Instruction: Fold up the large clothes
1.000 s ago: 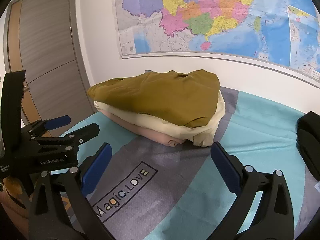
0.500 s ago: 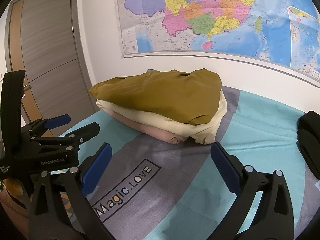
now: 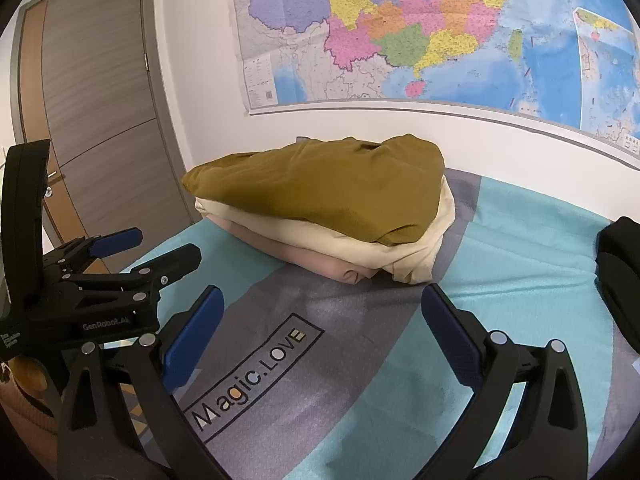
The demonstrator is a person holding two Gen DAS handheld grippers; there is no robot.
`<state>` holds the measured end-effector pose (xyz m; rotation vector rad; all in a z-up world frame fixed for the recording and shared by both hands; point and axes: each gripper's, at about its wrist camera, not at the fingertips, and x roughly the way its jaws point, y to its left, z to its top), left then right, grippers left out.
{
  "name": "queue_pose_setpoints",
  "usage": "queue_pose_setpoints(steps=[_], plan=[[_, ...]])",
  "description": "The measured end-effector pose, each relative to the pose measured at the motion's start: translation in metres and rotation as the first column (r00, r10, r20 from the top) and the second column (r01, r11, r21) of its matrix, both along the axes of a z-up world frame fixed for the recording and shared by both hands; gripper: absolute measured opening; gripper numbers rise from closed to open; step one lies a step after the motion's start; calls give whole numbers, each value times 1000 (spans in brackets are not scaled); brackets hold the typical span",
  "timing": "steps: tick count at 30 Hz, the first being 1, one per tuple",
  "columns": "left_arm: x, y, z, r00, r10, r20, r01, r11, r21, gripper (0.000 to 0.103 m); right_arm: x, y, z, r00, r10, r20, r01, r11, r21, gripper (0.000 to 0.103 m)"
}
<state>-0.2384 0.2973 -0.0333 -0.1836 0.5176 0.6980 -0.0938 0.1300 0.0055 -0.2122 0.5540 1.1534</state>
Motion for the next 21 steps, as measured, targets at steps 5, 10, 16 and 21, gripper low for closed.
queue_pose_setpoints(steps=[5,10,16,21], plan=[[0,-3,0,1000,-1,-1,1,1000,6,96,-1,-2,1,1000,-4,-3,4,1000,4,97],[0,-4,0,1000,-1,-1,1,1000,9,96,-1,-4,1,1000,-7,-2,7,1000,7,97],[0,-7,0,1000,-3,-4,3,1000,15,96,-1,-3,1,1000,-6,-2,6,1000,6,97],[0,-9,-1,1000,-7,-8,8,1000,18,96,0,-5,1,1000,-7,-5,7,1000,9,97]])
